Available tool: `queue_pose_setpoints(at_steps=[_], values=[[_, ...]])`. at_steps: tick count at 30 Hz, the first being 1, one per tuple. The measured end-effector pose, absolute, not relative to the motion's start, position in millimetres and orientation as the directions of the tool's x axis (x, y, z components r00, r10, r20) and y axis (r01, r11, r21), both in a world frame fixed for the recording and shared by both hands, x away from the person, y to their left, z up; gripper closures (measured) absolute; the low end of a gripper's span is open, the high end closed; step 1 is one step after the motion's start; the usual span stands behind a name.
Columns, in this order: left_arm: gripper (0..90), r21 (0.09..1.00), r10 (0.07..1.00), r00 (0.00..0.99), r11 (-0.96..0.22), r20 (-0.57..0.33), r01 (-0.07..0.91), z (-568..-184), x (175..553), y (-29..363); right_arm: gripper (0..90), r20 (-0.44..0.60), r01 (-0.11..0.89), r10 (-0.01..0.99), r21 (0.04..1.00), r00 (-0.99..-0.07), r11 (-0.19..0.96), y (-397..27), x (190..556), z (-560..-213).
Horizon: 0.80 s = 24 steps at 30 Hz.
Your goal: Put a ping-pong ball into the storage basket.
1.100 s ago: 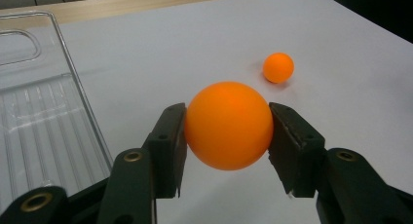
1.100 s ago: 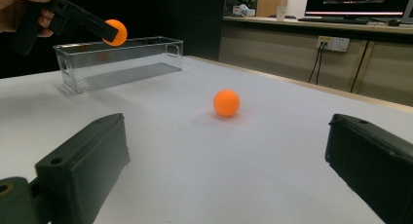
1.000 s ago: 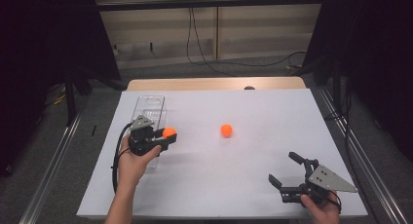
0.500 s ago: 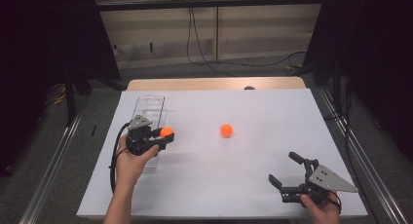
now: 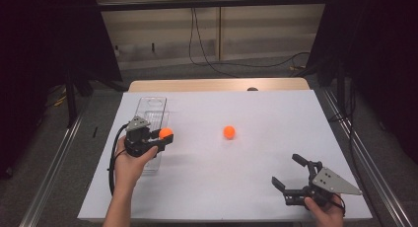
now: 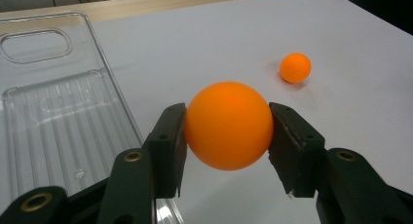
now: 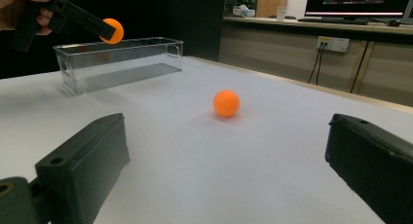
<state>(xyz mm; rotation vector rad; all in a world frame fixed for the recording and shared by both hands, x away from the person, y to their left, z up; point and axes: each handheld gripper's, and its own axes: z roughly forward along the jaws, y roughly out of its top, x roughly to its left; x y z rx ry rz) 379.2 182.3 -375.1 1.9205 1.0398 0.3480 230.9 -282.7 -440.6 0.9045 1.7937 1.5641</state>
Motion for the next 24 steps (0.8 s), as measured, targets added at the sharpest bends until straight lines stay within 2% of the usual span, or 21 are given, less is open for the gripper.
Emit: queue_pose_setpoints(at_steps=[24], values=[[50.9,0.818,0.795,0.588,-0.232,-0.152,0.526,-374.3,379.7,189.2,1.3,0.006,0.114,0.802,0.990,-0.597,0.078,-282.9,230.6,-440.3]])
